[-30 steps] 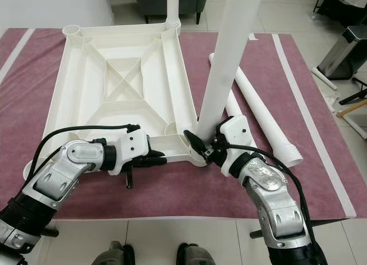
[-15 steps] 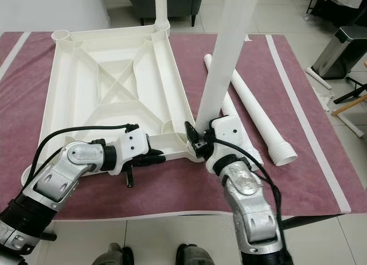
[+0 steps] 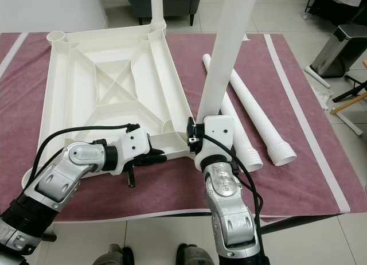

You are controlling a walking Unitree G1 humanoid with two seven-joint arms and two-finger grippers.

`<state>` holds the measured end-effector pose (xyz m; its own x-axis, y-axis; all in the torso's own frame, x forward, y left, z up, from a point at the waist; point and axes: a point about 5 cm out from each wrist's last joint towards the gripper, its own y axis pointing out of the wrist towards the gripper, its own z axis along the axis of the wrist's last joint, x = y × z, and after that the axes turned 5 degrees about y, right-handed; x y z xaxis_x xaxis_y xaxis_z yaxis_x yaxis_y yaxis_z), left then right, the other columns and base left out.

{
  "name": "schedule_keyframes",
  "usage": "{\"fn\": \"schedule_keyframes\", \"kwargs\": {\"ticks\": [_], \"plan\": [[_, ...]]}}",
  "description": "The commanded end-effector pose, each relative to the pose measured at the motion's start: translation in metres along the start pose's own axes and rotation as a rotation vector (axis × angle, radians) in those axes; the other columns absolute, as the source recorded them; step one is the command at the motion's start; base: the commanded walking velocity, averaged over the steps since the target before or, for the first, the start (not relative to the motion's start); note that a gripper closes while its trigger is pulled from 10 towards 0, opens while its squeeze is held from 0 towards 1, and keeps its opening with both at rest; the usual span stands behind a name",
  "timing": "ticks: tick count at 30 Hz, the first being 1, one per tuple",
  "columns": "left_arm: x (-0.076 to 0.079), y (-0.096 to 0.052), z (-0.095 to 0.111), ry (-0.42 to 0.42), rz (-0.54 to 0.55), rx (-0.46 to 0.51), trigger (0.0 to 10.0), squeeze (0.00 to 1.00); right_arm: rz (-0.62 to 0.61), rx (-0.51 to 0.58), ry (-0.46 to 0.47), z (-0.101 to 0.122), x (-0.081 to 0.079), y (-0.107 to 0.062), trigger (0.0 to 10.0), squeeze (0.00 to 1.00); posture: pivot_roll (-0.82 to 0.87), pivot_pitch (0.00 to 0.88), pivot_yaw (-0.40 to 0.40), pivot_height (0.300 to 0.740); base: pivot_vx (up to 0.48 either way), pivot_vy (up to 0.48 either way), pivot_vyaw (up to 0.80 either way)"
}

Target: Building children table

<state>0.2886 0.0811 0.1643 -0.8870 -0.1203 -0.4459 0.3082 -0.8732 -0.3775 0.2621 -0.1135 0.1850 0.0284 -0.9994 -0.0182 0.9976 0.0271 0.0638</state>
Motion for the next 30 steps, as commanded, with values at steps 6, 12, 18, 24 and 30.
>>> {"fn": "schedule_keyframes", "kwargs": {"ticks": [6,12,18,24,30], "plan": [[0.005,-0.005,0.000,0.000,-0.029,0.014,10.0,0.00,-0.182,-0.296,-0.109,-0.056,0.032,-0.005,10.0,1.00,0.04,0.190,0.031,0.740,0.000,0.000,0.00],[0.005,-0.005,0.000,0.002,-0.029,0.014,10.0,0.00,-0.117,-0.236,-0.066,-0.046,0.025,-0.001,10.0,0.00,0.04,0.188,0.032,0.740,0.000,0.000,0.00],[0.005,-0.005,-0.001,0.002,-0.028,0.014,10.0,0.00,0.035,-0.110,0.008,-0.025,0.014,0.001,10.0,0.00,0.04,0.186,0.031,0.740,0.000,0.000,0.00],[0.004,-0.005,0.000,0.002,-0.027,0.014,10.0,0.00,0.123,-0.037,0.030,-0.014,0.012,0.001,10.0,0.00,0.04,0.187,0.031,0.740,0.000,0.000,0.00],[0.004,-0.005,0.000,0.001,-0.028,0.015,10.0,0.00,0.239,0.086,-0.031,0.007,0.020,0.000,10.0,0.00,0.04,0.190,0.034,0.740,0.000,0.000,0.00]]}}
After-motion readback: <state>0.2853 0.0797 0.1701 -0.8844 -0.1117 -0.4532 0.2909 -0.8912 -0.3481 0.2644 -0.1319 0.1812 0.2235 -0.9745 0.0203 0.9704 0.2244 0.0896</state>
